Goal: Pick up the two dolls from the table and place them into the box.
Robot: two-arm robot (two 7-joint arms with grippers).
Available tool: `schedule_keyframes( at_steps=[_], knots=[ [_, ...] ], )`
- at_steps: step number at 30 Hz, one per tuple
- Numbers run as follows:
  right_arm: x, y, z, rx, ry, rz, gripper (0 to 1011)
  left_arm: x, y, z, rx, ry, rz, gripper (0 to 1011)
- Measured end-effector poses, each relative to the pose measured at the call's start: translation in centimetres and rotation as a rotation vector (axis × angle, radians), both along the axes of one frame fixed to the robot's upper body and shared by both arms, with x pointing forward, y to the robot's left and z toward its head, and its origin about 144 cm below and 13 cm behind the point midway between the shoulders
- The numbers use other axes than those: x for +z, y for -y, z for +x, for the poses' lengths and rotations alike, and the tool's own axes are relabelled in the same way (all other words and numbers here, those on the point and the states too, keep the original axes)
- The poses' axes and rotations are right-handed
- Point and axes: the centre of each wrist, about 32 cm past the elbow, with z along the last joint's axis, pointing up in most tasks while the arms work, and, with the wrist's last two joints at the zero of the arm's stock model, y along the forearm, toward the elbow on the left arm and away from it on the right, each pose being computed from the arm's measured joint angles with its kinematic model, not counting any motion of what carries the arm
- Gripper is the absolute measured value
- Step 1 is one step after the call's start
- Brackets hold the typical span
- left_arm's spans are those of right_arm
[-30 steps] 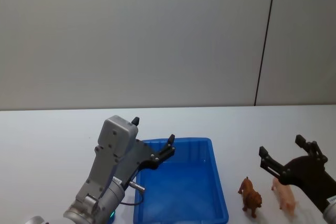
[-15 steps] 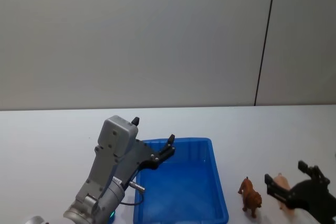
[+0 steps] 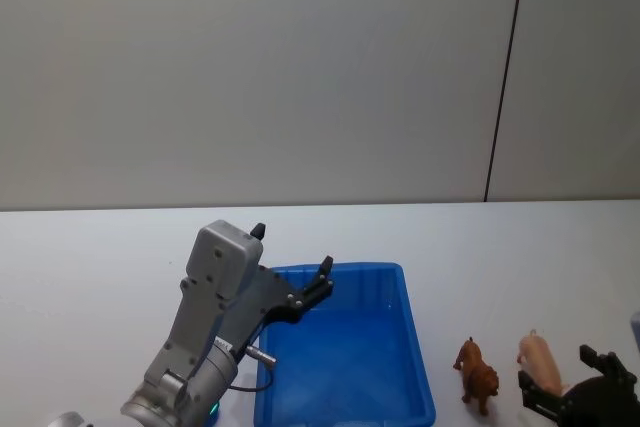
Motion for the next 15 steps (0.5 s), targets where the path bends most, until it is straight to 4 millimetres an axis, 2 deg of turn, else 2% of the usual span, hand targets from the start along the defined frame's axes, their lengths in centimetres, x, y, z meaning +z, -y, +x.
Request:
schedule_keyframes(
  at_steps=[10,15],
  knots=[
    [-0.9,0.3,0.8,-0.015,-0.056,-0.004,999,0.0,0.0,0.0,0.0,0.0,0.0,1001],
    [-1.3,0.3,1.2,-0.017,-0.079,0.0,902,0.0,0.0,0.0,0.0,0.0,0.0,1001]
  ],
)
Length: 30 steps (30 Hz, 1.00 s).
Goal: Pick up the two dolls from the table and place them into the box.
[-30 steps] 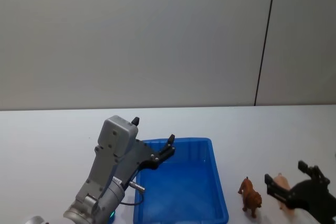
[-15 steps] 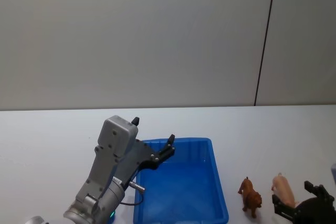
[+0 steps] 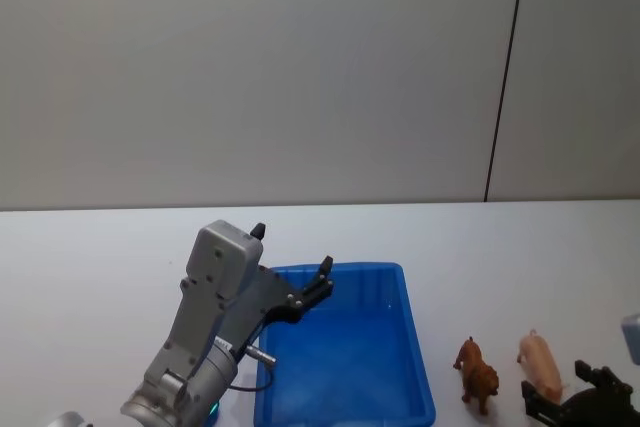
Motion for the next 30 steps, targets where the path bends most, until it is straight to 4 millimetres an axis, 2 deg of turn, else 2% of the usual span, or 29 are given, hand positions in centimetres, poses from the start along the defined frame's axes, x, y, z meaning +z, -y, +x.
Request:
schedule_keyframes(
  at_steps=[2,5,6,12,13,14,17,24,30],
  knots=[
    [-0.2,0.0,0.2,-0.001,-0.009,0.004,868,0.0,0.0,0.0,0.0,0.0,0.0,1001],
    [-0.3,0.0,0.4,-0.001,-0.016,0.008,763,0.0,0.0,0.0,0.0,0.0,0.0,1001],
    [-0.4,0.0,0.5,-0.001,-0.02,0.012,763,0.0,0.0,0.0,0.0,0.0,0.0,1001],
    [-0.6,0.0,0.9,-0.002,-0.027,0.024,550,0.0,0.0,0.0,0.0,0.0,0.0,1001],
    [-0.6,0.0,0.9,-0.002,-0.027,0.024,550,0.0,0.0,0.0,0.0,0.0,0.0,1001],
    [-0.6,0.0,0.9,-0.002,-0.025,0.026,490,0.0,0.0,0.0,0.0,0.0,0.0,1001],
    [-0.6,0.0,1.1,-0.002,-0.014,0.028,392,0.0,0.0,0.0,0.0,0.0,0.0,1001],
    [-0.1,-0.1,1.6,0.004,0.042,0.02,369,0.0,0.0,0.0,0.0,0.0,0.0,1001],
    [1.2,-0.3,2.3,0.029,0.114,0.02,368,0.0,0.0,0.0,0.0,0.0,0.0,1001]
  ],
)
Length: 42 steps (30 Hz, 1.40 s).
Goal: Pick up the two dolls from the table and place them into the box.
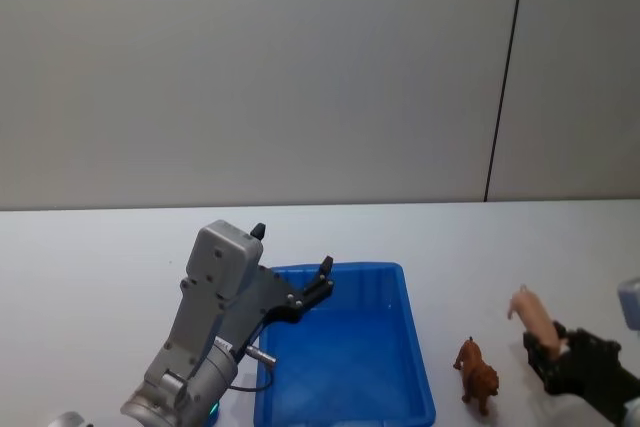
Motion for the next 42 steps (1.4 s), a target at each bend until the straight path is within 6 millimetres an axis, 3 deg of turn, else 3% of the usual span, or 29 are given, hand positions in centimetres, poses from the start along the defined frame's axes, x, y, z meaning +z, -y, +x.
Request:
schedule_keyframes(
  at_steps=[18,30,34,40,42],
  knots=[
    [5.1,-2.4,3.6,0.206,0.116,0.039,368,0.0,0.0,0.0,0.0,0.0,0.0,1001],
    [6.7,-5.4,6.1,0.375,0.069,0.059,368,0.0,0.0,0.0,0.0,0.0,0.0,1001],
    [6.9,-7.0,7.1,0.439,0.032,0.062,433,0.0,0.0,0.0,0.0,0.0,0.0,1001],
    [6.8,-8.7,8.0,0.494,-0.004,0.061,683,0.0,0.0,0.0,0.0,0.0,0.0,1001],
    [6.8,-9.0,8.2,0.502,-0.008,0.06,719,0.0,0.0,0.0,0.0,0.0,0.0,1001]
  ],
)
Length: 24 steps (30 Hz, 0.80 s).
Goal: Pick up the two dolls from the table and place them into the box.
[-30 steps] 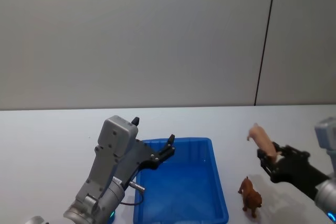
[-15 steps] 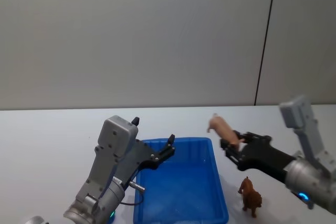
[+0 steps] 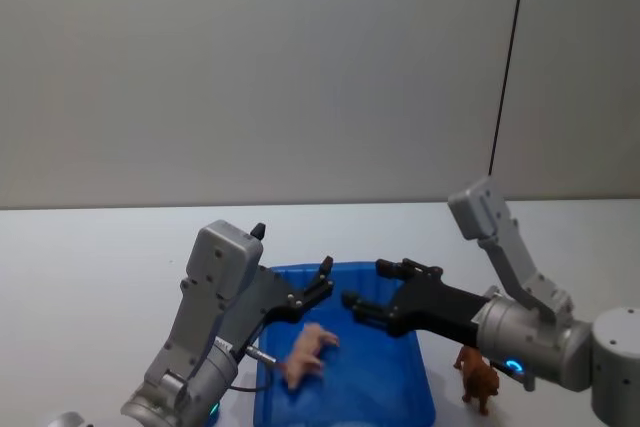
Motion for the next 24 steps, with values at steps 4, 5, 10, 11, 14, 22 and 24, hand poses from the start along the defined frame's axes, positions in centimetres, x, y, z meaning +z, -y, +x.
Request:
schedule_keyframes(
  at_steps=[4,5,10,11,14,22,24],
  knots=[
    [-0.1,-0.4,0.2,0.009,-0.003,-0.006,836,0.0,0.0,0.0,0.0,0.0,0.0,1001],
    [-0.1,-0.4,0.2,0.009,0.0,-0.007,870,0.0,0.0,0.0,0.0,0.0,0.0,1001],
    [-0.2,-0.2,0.1,-0.012,0.015,-0.009,997,0.0,0.0,0.0,0.0,0.0,0.0,1001],
    [-0.2,-0.1,0.0,-0.018,0.019,-0.008,1001,0.0,0.0,0.0,0.0,0.0,0.0,1001],
    [-0.4,0.5,-0.5,-0.05,0.039,0.001,1001,0.0,0.0,0.0,0.0,0.0,0.0,1001],
    [-0.8,2.2,-2.3,-0.125,0.068,0.021,1001,0.0,0.0,0.0,0.0,0.0,0.0,1001],
    [-1.1,2.6,-2.8,-0.145,0.069,0.024,1001,0.0,0.0,0.0,0.0,0.0,0.0,1001]
  ],
)
